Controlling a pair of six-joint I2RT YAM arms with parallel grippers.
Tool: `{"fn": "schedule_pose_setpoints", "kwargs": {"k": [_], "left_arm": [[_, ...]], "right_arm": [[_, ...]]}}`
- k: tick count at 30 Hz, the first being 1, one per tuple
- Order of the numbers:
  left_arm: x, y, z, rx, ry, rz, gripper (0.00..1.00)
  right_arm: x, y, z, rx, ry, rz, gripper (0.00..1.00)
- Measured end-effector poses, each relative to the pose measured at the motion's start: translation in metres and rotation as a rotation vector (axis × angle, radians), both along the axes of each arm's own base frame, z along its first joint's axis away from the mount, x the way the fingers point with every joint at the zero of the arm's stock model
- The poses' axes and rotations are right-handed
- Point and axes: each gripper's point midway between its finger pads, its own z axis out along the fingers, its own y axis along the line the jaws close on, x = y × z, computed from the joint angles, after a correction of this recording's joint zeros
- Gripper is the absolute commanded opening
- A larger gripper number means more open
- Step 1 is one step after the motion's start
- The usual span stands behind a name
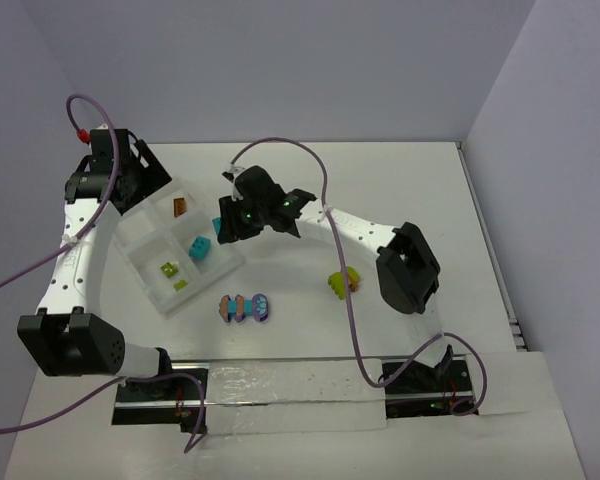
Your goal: Sort the legos into containers by color
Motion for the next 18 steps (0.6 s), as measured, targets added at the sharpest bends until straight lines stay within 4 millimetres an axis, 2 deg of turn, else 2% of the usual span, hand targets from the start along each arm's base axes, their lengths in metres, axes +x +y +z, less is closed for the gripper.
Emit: {"fn": "schedule_pose_setpoints", "kwargs": {"k": [3, 9, 11, 16, 18], "left_arm": [[0.000, 0.000, 0.000, 0.000, 0.002, 0.000, 0.88], [-0.001, 0.000, -0.001, 0.000, 0.004, 0.001, 0.88], [-0.001, 0.000, -0.001, 0.000, 0.005, 0.002, 0.88], [-0.002, 0.001, -0.002, 0.004, 0.010, 0.006, 0.88], [-0.002, 0.002, -0.002, 0.005, 0.011, 0.007, 0.88]], "right_arm": [[-0.002, 0.009, -0.010, -0.017, 0.017, 0.014, 0.17], [-0.001, 0.030, -0.016, -0.016, 0.029, 0.045, 0.23], [-0.001, 0.035, -0.019, -0.017, 0.034, 0.052, 0.29], [0.005, 0.045, -0.024, -0.017, 0.035, 0.055, 0.62], [0.006, 0.047, -0.028, -0.023, 0.042, 0.054, 0.68]]}}
